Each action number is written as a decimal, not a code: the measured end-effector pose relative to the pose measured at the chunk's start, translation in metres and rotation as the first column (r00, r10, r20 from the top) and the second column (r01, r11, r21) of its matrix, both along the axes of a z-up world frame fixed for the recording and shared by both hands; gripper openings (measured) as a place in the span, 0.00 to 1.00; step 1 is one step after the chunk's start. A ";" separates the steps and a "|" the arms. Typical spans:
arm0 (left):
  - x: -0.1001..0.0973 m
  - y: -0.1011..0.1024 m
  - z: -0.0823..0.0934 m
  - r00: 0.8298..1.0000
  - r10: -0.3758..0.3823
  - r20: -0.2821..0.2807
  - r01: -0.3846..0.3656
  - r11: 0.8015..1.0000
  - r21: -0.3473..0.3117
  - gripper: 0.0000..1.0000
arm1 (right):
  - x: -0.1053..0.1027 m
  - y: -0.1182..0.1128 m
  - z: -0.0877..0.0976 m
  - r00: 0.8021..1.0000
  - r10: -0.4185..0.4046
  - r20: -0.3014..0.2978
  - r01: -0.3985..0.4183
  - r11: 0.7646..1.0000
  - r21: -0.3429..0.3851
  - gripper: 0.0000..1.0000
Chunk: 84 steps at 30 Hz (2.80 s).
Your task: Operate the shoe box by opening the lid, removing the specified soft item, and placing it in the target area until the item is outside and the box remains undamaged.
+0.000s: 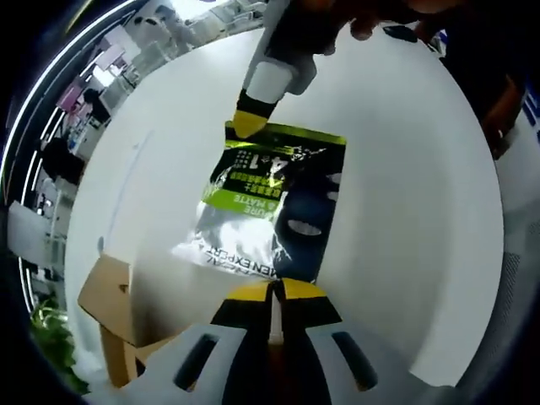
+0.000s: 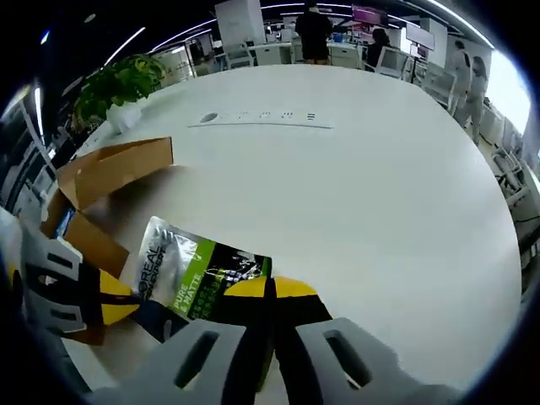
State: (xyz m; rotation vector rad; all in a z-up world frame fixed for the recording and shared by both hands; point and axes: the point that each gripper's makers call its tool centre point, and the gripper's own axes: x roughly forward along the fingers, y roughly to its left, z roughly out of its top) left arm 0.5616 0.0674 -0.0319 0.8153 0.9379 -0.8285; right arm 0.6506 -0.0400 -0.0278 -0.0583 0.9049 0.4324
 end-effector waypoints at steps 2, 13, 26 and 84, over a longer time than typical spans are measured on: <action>-0.001 -0.001 0.002 1.000 0.000 0.003 0.000 1.000 -0.006 0.02 | 0.000 -0.001 -0.001 1.000 -0.004 -0.001 0.004 1.000 -0.007 0.00; -0.006 -0.005 0.033 0.999 0.050 -0.020 -0.053 0.989 -0.136 0.20 | 0.001 -0.003 -0.005 0.998 -0.063 -0.016 0.063 0.998 -0.014 0.00; -0.009 0.013 0.083 0.982 0.155 -0.107 -0.183 0.920 -0.347 0.32 | -0.001 0.004 -0.004 0.998 -0.051 -0.028 0.051 0.999 -0.013 0.00; -0.098 0.297 0.107 0.730 0.676 -0.097 -0.638 0.625 -0.450 0.50 | -0.063 0.074 0.084 0.982 0.131 0.137 -0.146 0.984 0.105 0.22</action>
